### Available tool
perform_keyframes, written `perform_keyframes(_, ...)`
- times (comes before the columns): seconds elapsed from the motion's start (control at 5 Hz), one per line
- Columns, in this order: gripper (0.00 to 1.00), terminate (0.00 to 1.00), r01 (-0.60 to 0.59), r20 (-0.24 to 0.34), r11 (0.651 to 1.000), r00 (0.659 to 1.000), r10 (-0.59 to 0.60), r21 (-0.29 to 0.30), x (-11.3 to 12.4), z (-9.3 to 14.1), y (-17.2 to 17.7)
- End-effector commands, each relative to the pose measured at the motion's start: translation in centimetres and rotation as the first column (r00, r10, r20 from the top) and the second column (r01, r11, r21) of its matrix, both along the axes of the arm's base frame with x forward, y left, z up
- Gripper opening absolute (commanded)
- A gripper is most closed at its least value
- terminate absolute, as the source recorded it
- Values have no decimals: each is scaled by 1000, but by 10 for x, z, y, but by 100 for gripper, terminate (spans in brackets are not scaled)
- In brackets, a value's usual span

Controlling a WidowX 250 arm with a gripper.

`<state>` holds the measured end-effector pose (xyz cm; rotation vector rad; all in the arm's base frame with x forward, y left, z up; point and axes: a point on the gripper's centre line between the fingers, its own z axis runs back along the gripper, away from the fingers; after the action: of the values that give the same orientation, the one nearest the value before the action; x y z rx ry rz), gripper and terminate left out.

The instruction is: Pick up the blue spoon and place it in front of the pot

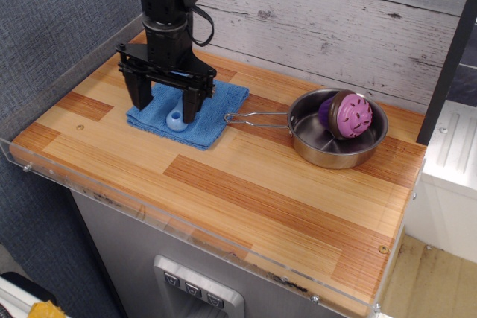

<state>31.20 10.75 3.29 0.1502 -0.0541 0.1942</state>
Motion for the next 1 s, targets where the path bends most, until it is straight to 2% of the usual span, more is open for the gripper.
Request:
perform_keyframes(0.0,100,0,9,36,1000,999,-9,8,9,8,-1)
perform_keyframes(0.2,0,0,12,44,1000,999,-13,8,8,11,-4)
perform_keyframes(0.8,0,0,10,57,1000,998,-9,-20,3,10,-11)
